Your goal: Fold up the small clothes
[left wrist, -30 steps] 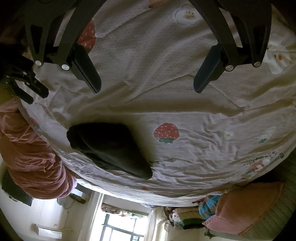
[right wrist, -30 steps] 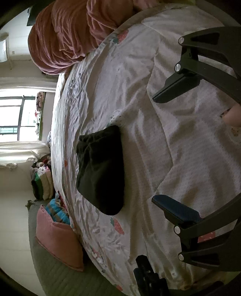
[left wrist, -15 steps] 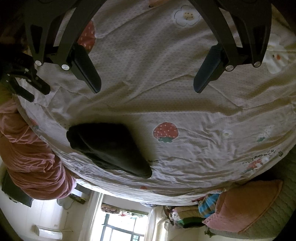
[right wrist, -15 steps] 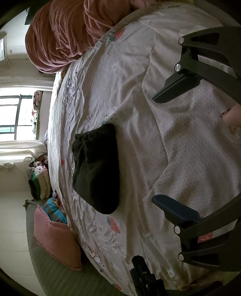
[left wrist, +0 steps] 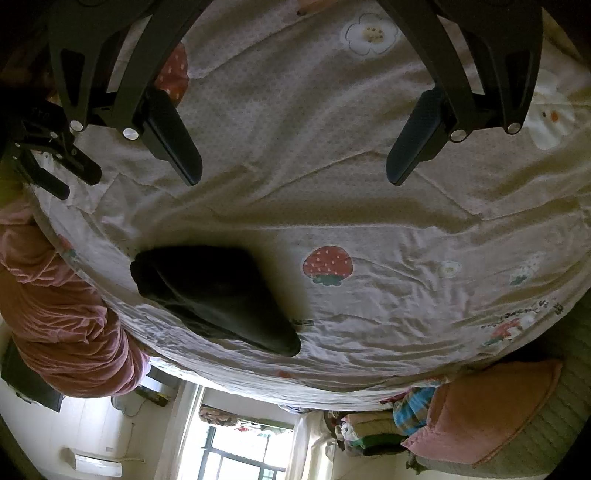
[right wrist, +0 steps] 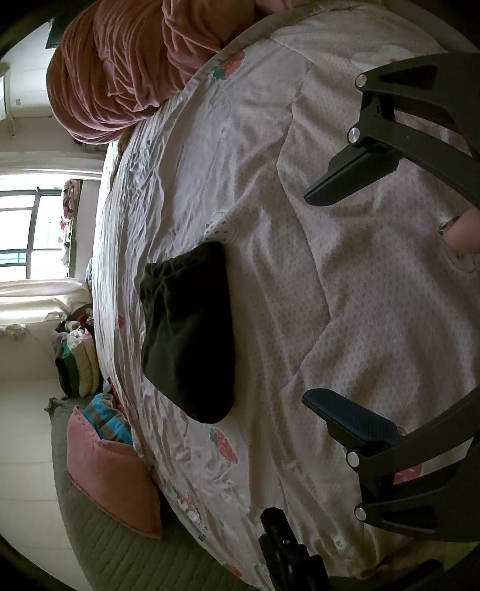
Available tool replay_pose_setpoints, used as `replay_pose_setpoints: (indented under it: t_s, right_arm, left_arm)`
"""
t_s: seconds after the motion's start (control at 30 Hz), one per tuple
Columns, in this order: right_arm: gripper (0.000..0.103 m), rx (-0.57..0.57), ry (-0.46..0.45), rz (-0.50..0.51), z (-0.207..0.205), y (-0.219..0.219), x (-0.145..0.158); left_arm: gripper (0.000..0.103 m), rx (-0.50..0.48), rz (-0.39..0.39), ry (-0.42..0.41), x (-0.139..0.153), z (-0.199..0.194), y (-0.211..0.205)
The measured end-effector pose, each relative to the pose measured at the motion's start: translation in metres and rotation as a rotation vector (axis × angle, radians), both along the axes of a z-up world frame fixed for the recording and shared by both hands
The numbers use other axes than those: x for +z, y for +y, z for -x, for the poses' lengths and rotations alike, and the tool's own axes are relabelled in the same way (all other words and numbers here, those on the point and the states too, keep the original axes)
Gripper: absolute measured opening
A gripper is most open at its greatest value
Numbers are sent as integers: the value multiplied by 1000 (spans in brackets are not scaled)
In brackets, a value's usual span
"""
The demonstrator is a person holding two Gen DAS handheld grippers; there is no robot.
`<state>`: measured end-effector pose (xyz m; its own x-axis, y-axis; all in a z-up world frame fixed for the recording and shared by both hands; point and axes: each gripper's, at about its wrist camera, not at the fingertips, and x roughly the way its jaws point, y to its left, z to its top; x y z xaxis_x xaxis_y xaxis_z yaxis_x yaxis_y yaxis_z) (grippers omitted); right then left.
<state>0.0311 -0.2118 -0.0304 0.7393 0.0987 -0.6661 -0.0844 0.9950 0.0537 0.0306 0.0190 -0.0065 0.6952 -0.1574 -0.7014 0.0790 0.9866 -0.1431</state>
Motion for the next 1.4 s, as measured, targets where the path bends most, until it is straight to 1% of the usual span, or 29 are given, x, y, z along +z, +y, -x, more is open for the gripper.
replay_pose_setpoints:
  t_s: [0.9,1.27,1.4]
  right_arm:
    - [98,-11,12,-6,2,2,-1]
    - [98,-17,17,-7,1,1,-2]
    - [98,-16,21,-4,0,1,-2]
  left_arm:
    - [94,4,-12,4,-2,3,2]
    - [94,16,-40,9,-2,2,4]
    - [94,10,-34,19,-4,0,4]
